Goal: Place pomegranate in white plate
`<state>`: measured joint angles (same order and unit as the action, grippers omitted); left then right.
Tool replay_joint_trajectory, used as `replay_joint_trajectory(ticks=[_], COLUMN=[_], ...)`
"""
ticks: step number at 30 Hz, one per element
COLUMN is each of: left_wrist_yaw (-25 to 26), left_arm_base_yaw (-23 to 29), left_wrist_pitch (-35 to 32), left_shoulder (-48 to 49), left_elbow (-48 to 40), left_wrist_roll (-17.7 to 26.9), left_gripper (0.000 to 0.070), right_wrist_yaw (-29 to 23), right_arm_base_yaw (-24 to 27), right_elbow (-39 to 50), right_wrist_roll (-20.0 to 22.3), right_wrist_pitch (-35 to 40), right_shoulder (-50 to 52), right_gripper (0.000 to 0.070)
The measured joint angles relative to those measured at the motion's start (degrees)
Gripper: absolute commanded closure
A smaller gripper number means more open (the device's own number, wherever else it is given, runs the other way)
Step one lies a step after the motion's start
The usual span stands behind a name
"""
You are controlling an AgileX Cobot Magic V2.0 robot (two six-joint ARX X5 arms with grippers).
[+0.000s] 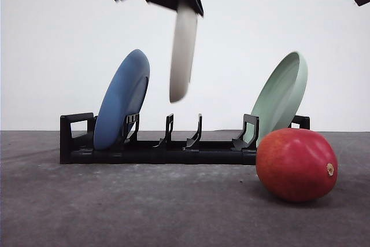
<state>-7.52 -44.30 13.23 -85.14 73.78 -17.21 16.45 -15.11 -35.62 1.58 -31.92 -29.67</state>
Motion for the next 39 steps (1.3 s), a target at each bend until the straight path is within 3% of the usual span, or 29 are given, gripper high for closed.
replay_joint_trajectory(ticks=[8, 14, 21, 25, 29, 34, 39], left_wrist_yaw=[1.66, 0.89, -7.37, -8.70, -9.20, -9.58, -12.62], left_arm_base_yaw=[-4.59, -9.23, -14.03, -16.60, -17.99, -19.57, -21.54], left_wrist_pitch=[13.15, 7.86, 0.73, -0.47, 6.08, 16.85, 18.87], left_shoulder=[9.22, 20.13, 33.78, 40.27, 41.99, 37.82, 29.77], left_elbow=[-0.86, -9.53, -22.17, -28.56, -31.28, -31.40, -31.43], left_wrist_roll=[-0.47, -2.61, -2.51, 1.07, 6.47, 17.25, 28.83], left_gripper=[0.0687, 0.0687, 0.0687, 0.0687, 0.0687, 0.0687, 0.0689], right_wrist_yaw=[0.00, -0.02, 0.00, -0.01, 0.00, 0.00, 0.00], right_arm_base_yaw=[0.00, 0.00, 0.00, 0.00, 0.00, 0.00, 0.00], right_elbow=[0.00, 0.00, 0.00, 0.00, 0.00, 0.00, 0.00], right_wrist_roll=[0.00, 0.04, 0.04, 0.04, 0.02, -0.26, -0.50], right_wrist_pitch=[0.00, 0.00, 0.00, 0.01, 0.00, 0.01, 0.02], right_shoulder=[0.00, 0.00, 0.00, 0.00, 0.00, 0.00, 0.00], right_gripper=[0.0282, 0.0282, 0.0282, 0.0282, 0.0282, 0.0282, 0.0282])
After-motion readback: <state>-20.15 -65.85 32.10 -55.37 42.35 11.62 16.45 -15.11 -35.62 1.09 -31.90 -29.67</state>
